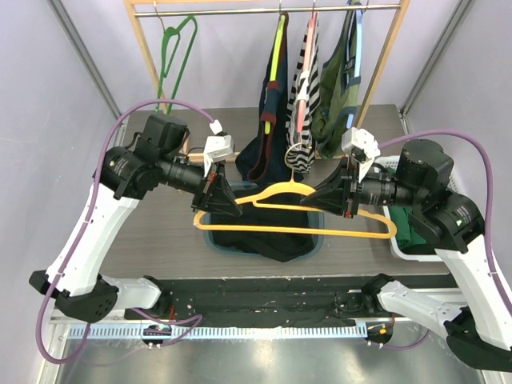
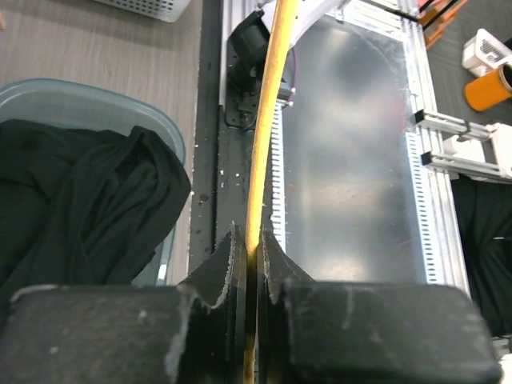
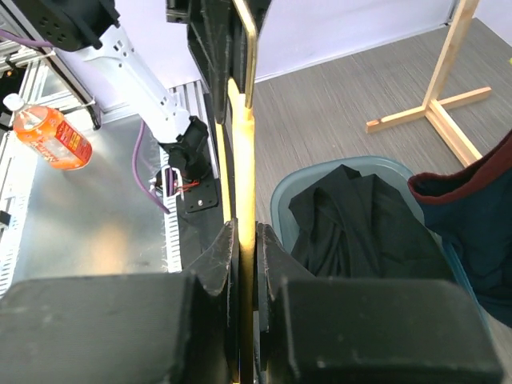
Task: Remove the tank top from the hanger
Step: Place the hanger at the clothesline.
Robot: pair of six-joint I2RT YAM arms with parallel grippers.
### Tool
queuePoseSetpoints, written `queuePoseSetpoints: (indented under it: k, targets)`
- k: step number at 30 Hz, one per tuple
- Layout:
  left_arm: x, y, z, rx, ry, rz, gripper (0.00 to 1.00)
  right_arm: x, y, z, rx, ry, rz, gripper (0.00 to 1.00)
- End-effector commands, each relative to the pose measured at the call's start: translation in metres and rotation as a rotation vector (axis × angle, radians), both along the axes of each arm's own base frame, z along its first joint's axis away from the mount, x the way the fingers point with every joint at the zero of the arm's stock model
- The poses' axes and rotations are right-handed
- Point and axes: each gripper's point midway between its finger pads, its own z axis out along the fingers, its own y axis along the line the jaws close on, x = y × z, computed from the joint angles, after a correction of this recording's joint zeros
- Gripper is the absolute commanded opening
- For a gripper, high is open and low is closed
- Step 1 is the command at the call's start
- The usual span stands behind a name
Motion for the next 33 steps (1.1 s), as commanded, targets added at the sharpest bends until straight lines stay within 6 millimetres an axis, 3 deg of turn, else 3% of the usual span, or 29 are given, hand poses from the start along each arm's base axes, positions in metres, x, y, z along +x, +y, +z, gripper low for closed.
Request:
queuePoseSetpoints:
  k: [1,4,5,6,7,11,12,16,21,25,26,29,33]
  targets:
    - [0.008,0.006,0.011,-0.006,-0.096,0.063,0.02,0.007,0.003,0.021,0.065,-0.06,-0.025,0.02]
    - [0.011,0.013,0.016,0.012,-0.169,0.095,0.0,0.016,-0.002,0.021,0.068,-0.067,-0.097,0.18]
    - [0.011,0.016,0.021,0.014,-0.192,0.106,0.0,0.02,-0.005,0.02,0.066,-0.07,-0.127,0.26]
    - [0.016,0.02,0.024,0.03,-0.232,0.144,0.0,0.02,-0.008,0.022,0.074,-0.076,-0.149,0.41]
    - [0.018,0.024,0.028,0.035,-0.259,0.169,0.0,0.021,-0.01,0.024,0.08,-0.085,-0.168,0.46]
    - [0.011,0.043,0.064,-0.004,-0.416,0.214,0.0,0.025,-0.021,0.028,0.114,-0.114,-0.249,0.8]
    - [0.003,0.047,0.069,-0.017,-0.443,0.197,0.0,0.031,-0.026,0.034,0.136,-0.126,-0.298,0.82]
    - [-0.044,0.057,0.094,-0.13,-0.534,0.04,0.0,0.033,-0.049,0.051,0.221,-0.197,-0.431,0.86]
    - [-0.056,0.07,0.124,-0.189,-0.6,0.127,0.0,0.039,-0.081,0.081,0.346,-0.27,-0.605,0.86]
    - [-0.015,0.086,0.16,-0.214,-0.644,0.462,0.0,0.045,-0.1,0.093,0.392,-0.276,-0.717,0.86]
    - [0.005,0.098,0.165,-0.19,-0.664,0.593,0.0,0.047,-0.102,0.094,0.397,-0.269,-0.735,0.86]
    - [0.036,0.119,0.181,-0.206,-0.659,0.833,0.0,0.053,-0.116,0.098,0.419,-0.26,-0.821,0.85]
    - [0.05,0.137,0.197,-0.244,-0.654,0.994,0.0,0.059,-0.129,0.096,0.421,-0.248,-0.904,0.85]
